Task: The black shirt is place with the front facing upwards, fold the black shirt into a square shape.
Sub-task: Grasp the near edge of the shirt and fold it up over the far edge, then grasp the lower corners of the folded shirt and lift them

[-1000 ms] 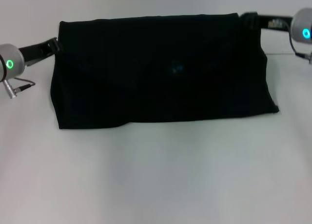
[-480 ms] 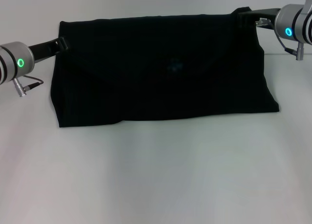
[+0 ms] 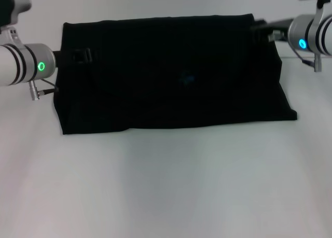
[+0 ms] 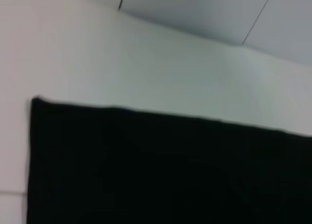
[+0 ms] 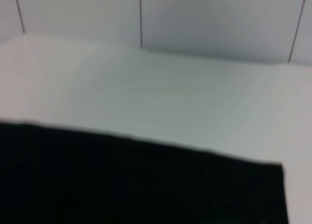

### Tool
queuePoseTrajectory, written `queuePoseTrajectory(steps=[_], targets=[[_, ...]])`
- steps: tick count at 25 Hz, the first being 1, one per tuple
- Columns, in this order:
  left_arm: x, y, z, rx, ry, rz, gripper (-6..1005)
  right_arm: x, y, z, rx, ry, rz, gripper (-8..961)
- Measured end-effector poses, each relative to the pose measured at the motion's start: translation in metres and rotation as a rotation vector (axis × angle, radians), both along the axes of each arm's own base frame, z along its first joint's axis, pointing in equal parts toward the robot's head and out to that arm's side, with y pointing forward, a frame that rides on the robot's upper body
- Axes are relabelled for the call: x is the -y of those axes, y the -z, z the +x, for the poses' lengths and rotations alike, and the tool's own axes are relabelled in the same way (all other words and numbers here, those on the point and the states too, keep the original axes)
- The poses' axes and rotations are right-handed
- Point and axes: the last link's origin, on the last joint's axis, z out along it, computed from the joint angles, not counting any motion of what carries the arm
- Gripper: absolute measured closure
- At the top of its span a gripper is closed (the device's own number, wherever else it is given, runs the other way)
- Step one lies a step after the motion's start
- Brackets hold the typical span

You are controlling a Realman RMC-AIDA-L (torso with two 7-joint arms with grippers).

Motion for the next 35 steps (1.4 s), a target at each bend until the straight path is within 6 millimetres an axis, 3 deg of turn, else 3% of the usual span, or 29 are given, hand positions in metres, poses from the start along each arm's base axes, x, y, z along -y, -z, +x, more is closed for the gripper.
queuePoseTrajectory(steps=[3,7,9,12,13,16,20,24,28,35], targets=[[0.0,-0.002,-0.003,0.025,-0.025,-0.022,907,0.0,-0.002,0.0,0.007,0.027,-0.047,787],[0.014,-0.017,-0.004,0.093,-0.02,-0.001,754,0.009,-0.024,0.003,-0.103,0.064,-0.067,783],[0.024,-0.026,-0.007,0.12,-0.025,0.023,677,0.016,-0.043,0.001,-0.172,0.052,-0.053,706],[0.036,-0.035,-0.013,0.162,-0.049,0.027,436,0.031,-0.067,-0.001,-0.265,0.021,-0.045,591],[0.041,-0.038,-0.015,0.177,-0.06,0.021,413,0.036,-0.072,-0.001,-0.286,0.016,-0.055,552],[0.053,-0.04,-0.023,0.223,-0.082,0.013,342,0.05,-0.081,0.005,-0.347,0.027,-0.106,299],[0.064,-0.035,-0.033,0.26,-0.089,0.024,249,0.054,-0.091,0.02,-0.388,0.066,-0.114,210],[0.07,-0.027,-0.038,0.258,-0.063,0.007,150,0.063,-0.084,0.027,-0.412,0.095,-0.189,189],[0.076,-0.018,-0.048,0.14,0.019,-0.038,47,0.085,-0.063,0.04,-0.465,0.116,-0.273,190],[0.083,-0.007,-0.063,0.105,0.004,-0.076,49,0.107,-0.05,0.046,-0.595,0.072,-0.306,192]])
